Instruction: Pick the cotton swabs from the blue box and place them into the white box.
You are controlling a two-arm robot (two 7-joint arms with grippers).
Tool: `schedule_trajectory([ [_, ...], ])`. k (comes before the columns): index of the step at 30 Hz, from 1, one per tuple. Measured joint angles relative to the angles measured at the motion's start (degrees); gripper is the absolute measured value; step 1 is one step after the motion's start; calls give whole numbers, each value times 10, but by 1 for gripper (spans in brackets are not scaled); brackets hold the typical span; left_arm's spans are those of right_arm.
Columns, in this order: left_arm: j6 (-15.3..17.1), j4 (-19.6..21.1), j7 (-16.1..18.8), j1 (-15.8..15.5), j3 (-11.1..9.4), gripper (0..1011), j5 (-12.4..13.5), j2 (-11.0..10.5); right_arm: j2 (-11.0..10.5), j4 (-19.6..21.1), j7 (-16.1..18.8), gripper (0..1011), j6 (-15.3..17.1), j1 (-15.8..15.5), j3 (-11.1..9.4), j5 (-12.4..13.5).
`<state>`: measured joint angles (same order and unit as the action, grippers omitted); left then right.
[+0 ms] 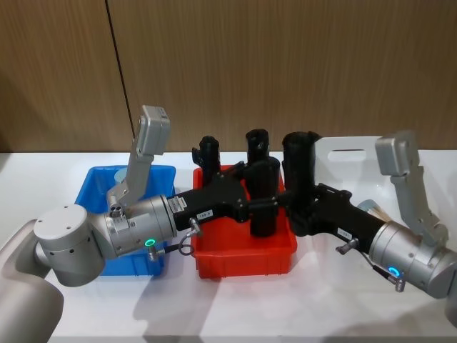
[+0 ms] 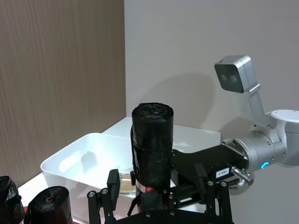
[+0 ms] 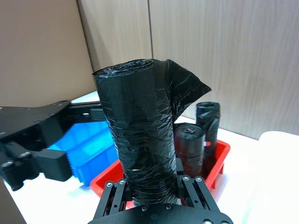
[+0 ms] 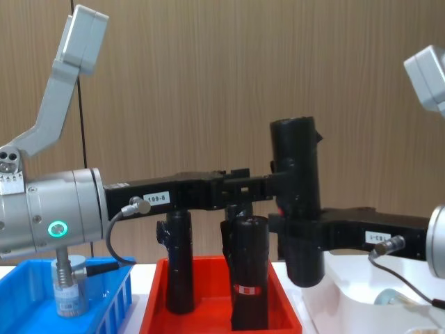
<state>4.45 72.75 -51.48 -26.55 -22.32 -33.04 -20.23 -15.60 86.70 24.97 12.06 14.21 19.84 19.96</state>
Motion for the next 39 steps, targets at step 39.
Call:
schedule_trajectory([
  [39, 0, 0, 0, 0, 0, 1004, 0, 0, -9, -118, -42, 483, -21, 69, -46, -2],
])
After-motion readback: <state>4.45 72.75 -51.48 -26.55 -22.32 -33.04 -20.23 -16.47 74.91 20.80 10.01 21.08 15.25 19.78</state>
